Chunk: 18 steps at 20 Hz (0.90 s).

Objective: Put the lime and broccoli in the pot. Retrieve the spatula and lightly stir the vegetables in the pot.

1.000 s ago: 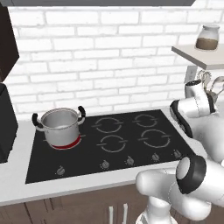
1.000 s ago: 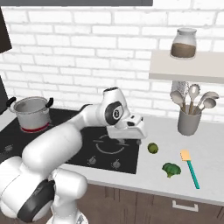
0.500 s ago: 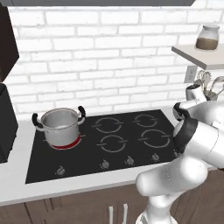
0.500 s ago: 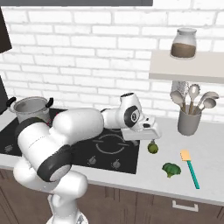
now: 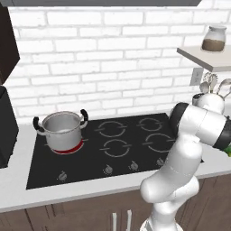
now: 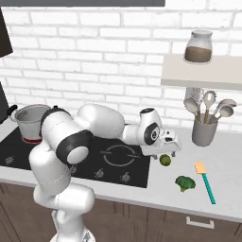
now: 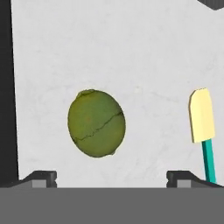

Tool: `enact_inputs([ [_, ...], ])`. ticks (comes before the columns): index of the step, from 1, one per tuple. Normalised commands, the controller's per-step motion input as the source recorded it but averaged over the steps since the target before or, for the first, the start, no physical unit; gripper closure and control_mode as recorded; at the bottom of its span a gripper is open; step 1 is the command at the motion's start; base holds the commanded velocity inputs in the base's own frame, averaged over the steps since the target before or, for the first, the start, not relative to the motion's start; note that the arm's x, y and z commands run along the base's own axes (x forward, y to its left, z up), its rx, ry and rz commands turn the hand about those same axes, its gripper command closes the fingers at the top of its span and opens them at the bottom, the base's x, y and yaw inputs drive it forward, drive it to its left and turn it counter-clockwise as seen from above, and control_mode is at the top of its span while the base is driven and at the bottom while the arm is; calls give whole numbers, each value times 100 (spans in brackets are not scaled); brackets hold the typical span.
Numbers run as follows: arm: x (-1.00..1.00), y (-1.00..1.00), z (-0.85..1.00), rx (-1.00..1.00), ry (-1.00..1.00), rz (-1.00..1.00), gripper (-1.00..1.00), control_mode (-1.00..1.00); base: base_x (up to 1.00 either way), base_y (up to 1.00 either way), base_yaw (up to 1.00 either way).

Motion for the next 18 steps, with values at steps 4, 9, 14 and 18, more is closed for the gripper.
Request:
enact_inputs([
  [4,43,-22,-41,2,0,7,-100,-100,0,0,0],
  [9,37,-11,-29,4,0,5,-100,-100,0,0,0],
  [14,8,-5,-22,5,0,1,-100,-100,0,0,0],
  [18,-20,12,-23,2,1,0,100,-100,0,0,0],
])
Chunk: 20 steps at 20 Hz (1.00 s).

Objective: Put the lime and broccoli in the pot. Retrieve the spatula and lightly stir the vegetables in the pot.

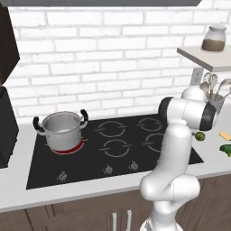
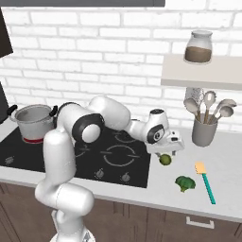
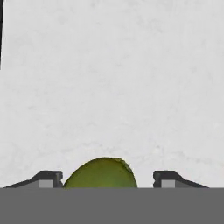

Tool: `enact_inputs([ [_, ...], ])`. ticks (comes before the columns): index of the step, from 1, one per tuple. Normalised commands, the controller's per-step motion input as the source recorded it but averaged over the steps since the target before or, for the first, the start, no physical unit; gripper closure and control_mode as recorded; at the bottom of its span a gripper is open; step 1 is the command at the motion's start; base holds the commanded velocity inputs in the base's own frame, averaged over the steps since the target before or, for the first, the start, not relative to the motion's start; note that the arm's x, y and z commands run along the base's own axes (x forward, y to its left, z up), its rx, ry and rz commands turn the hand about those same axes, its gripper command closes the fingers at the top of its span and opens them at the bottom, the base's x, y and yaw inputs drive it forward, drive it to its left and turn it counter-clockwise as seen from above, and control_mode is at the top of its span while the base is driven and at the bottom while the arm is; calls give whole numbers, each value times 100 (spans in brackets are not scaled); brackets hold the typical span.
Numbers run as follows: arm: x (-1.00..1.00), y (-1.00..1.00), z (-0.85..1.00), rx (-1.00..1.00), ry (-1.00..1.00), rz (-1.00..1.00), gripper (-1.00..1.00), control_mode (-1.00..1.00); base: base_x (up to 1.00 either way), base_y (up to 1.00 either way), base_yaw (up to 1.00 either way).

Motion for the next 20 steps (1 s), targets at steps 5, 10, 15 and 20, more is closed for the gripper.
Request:
enact_inputs([
  [5,-63,23,-30,0,3,-6,100,-100,0,0,0],
  [10,-95,12,-7,0,-2,-10,100,-100,0,0,0],
  [15,-70,63,96,-3,-13,-1,100,-100,0,0,0],
  [20,-25,100,92,-7,-16,8,100,-100,0,0,0],
])
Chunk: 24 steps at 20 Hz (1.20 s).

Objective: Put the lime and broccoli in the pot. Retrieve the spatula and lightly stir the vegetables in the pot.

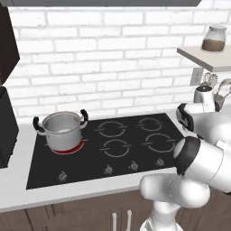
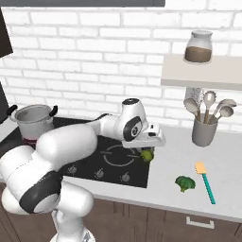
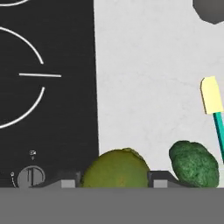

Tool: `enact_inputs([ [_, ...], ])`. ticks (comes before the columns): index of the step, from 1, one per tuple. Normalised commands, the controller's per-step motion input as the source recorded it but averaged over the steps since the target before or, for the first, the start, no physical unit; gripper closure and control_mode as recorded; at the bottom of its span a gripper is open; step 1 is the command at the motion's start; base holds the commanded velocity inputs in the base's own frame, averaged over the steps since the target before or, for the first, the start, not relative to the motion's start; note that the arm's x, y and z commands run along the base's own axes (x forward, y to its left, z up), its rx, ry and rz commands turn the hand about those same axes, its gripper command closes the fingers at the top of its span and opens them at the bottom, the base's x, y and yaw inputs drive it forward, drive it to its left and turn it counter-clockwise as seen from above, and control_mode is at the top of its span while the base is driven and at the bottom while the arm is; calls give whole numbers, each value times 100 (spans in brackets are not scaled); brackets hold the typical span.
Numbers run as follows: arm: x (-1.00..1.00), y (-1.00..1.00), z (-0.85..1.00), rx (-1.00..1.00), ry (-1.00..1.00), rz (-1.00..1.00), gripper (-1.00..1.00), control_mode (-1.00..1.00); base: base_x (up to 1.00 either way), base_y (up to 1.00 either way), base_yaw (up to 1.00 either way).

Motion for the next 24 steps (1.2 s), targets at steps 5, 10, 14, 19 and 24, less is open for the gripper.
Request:
enact_inputs([
  [5,10,100,94,-4,-22,16,100,-100,0,0,0],
  [10,39,100,86,1,-18,24,100,-100,0,0,0],
  [14,55,100,67,8,-3,36,100,-100,0,0,0],
  [19,49,100,44,13,0,40,100,-100,0,0,0],
  [24,37,100,32,5,0,36,100,-100,0,0,0],
])
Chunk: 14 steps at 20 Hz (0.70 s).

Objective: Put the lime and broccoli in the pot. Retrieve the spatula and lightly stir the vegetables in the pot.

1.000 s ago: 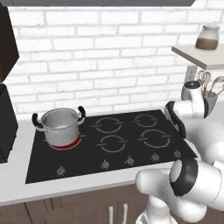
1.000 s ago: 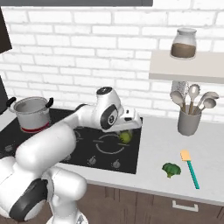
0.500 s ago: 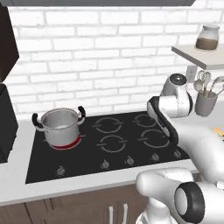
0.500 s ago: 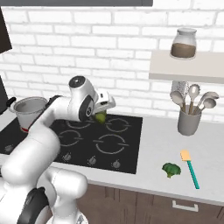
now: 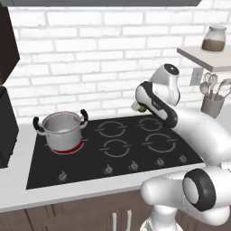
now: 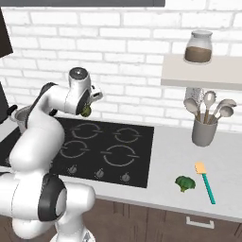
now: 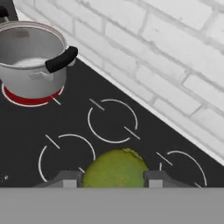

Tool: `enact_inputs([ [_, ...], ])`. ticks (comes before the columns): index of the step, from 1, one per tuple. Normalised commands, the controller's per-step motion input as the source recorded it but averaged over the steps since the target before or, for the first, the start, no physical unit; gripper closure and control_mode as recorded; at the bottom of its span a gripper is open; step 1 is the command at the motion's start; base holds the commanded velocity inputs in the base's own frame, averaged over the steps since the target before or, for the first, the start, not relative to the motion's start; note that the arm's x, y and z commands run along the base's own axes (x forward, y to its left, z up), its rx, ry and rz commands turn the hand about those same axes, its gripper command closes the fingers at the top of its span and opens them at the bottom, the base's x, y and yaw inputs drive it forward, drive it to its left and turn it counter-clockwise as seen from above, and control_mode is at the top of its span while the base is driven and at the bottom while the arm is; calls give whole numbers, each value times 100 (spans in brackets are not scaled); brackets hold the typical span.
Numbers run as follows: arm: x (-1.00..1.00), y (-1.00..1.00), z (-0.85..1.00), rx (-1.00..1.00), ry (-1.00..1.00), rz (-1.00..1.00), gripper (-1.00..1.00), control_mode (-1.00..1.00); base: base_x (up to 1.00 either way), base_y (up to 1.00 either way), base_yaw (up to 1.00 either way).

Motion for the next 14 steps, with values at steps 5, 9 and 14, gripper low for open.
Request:
enact_inputs([
  [5,44,100,29,0,0,25,100,-100,0,0,0],
  [9,59,100,3,0,9,16,100,-100,0,0,0],
  [14,46,100,0,0,15,13,100,-100,0,0,0],
])
